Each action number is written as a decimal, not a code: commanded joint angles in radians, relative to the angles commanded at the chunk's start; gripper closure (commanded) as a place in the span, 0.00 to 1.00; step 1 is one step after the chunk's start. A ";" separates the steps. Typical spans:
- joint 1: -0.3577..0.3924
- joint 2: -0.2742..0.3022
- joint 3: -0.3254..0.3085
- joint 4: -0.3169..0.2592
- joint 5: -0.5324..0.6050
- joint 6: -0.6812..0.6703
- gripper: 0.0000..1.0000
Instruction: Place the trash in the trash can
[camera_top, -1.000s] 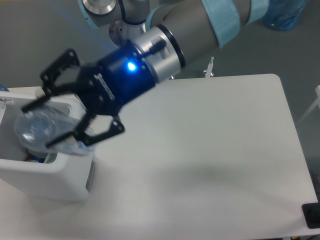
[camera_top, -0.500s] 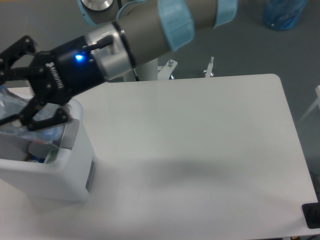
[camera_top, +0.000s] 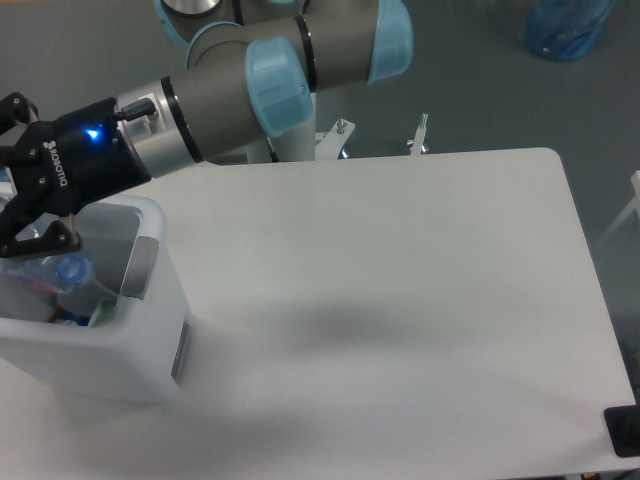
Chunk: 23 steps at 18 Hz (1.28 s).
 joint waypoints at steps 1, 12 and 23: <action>-0.002 0.006 -0.009 0.002 0.002 0.000 0.20; 0.107 0.051 -0.043 -0.002 0.009 -0.008 0.00; 0.304 0.147 -0.008 -0.006 0.593 0.118 0.00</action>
